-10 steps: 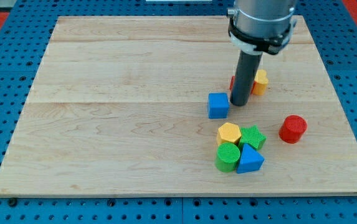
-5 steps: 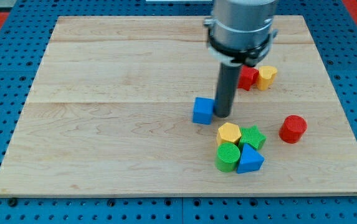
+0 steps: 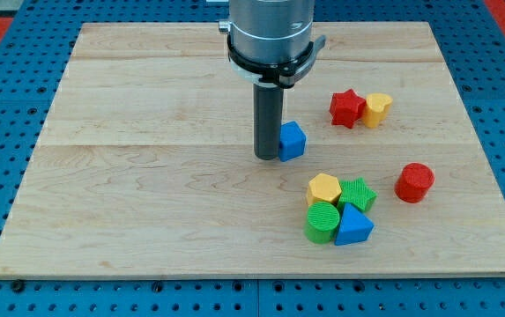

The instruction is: Keep blue cube on left side of red star

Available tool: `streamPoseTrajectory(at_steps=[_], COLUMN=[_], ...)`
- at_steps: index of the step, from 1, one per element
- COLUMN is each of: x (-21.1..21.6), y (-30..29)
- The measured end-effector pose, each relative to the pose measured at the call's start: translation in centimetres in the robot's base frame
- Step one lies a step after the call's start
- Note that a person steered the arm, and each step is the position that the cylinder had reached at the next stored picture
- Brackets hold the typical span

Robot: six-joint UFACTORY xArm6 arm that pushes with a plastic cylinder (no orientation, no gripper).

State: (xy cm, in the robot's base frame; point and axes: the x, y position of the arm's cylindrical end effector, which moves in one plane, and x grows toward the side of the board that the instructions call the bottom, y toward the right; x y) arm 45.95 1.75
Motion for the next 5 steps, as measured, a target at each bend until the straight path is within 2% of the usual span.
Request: streamPoseTrajectory(at_steps=[2, 3, 4, 5], x=[1.7, -2.6, -3.9, -3.5], y=[3.1, 3.1, 3.1, 1.3])
